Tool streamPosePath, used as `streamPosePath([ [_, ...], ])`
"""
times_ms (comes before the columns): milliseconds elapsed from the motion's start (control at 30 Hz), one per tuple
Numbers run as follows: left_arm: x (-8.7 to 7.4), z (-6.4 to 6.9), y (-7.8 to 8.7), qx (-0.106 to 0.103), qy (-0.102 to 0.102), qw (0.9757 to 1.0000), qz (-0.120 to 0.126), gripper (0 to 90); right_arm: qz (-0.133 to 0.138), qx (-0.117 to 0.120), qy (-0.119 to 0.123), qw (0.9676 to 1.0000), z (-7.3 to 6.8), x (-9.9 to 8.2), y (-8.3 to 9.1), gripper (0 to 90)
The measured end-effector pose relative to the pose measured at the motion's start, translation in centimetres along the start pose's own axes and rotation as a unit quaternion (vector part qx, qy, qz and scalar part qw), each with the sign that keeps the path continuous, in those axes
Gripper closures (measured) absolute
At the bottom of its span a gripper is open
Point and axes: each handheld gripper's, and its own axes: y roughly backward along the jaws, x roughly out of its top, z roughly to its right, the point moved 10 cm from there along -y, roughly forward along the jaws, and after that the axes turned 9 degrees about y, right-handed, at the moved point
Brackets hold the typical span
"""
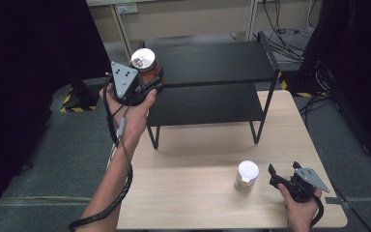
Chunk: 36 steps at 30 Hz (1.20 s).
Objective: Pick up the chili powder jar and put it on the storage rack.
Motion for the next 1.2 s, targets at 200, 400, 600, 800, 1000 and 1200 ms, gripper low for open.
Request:
streamPosePath([
  [200, 0.7, -0.3, -1.0, 0.007, -0.005, 0.9999, -0.008, 30.5, -0.001, 0.0, -0.002, 1.0, 0.0, 0.0, 0.0, 7.8],
  [400, 1.0, -0.7, -2.3, 0.02, -0.011, 0.9995, -0.02, 30.5, 0.0, 0.001, -0.001, 1.0, 0.0, 0.0, 0.0, 7.8],
  [600, 0.8, -1.3, -3.2, 0.033, -0.005, 0.9988, -0.035, 30.5, -0.001, 0.001, 0.0, 1.0, 0.0, 0.0, 0.0, 7.8],
  [800, 0.4, -1.4, -3.6, 0.035, -0.001, 0.9983, -0.046, 30.4, -0.001, 0.001, 0.001, 1.0, 0.0, 0.0, 0.0, 7.8],
  [1000, 0.3, -1.4, -3.9, 0.034, 0.0, 0.998, -0.053, 30.5, -0.002, 0.001, 0.002, 1.0, 0.0, 0.0, -0.1, 7.8],
  [1200, 0.1, -1.4, -4.2, 0.032, 0.004, 0.9978, -0.058, 30.4, -0.002, 0.002, -0.001, 1.0, 0.0, 0.0, -0.1, 7.8],
])
